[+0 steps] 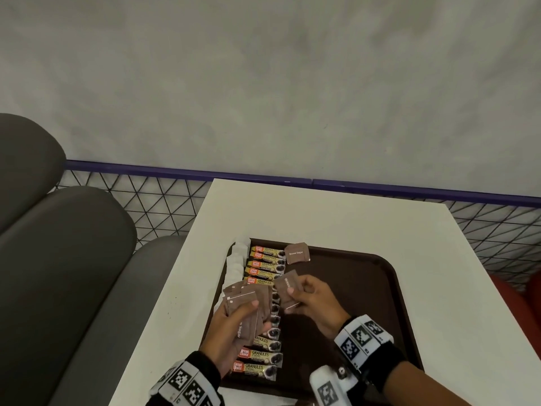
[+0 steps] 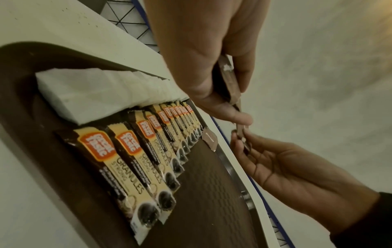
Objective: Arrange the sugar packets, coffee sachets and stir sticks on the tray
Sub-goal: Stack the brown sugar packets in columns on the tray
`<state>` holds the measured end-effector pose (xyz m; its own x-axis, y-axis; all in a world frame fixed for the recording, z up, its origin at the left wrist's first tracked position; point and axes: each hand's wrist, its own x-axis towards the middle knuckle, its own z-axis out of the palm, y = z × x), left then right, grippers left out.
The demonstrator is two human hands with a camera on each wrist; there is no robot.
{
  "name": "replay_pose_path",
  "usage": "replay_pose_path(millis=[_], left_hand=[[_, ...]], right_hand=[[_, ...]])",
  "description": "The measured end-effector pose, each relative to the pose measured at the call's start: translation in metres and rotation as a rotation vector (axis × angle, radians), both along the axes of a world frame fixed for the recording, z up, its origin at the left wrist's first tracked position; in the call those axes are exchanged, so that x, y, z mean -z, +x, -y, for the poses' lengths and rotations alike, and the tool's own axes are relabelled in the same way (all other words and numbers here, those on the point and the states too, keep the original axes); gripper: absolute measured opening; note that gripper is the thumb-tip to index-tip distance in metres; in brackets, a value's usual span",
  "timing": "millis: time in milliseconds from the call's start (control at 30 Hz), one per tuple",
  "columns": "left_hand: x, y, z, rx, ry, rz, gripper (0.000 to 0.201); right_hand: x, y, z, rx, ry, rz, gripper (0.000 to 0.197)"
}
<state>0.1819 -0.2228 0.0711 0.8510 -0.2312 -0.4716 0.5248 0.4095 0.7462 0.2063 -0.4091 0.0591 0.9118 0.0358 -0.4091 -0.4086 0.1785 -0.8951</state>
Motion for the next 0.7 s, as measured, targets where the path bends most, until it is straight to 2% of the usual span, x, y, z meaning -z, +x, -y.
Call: replay_pose_path(millis=[33,100,200,300,367,500,700], left_hand=[[0.001,0.001,-0.002,-0.010,-0.004,-0.006,0.035],[0.004,0.003,-0.008,-0.018,0.001,-0.013,0.036],[0.009,0.005,-0.018,-0.029,0.030,-0.029,0.038],[0.014,0.005,-0.029,-0.028,0.029,-0.039,0.045],[0.016,0.005,-0.035,-0.031,0.028,-0.038,0.050],[0.018,0.006,-0.044,-0.048,0.066,-0.027,0.040],[0.016,0.008,-0.045,-0.039,0.102,-0.024,0.035]], right_hand=[[0.000,0.007,0.007,0.023,-0.056,0.005,0.009],[0.003,0.025,0.021,0.010,-0.227,0.019,0.020],[0.001,0.049,0.032,-0.077,-0.555,0.089,0.032],[0.004,0.071,0.037,-0.193,-0.830,0.172,0.033],[0.013,0.083,0.039,-0.208,-0.911,0.151,0.036],[0.032,0.099,0.041,-0.205,-0.991,0.093,0.031],[0.043,0.104,0.039,-0.209,-1.107,0.133,0.027]])
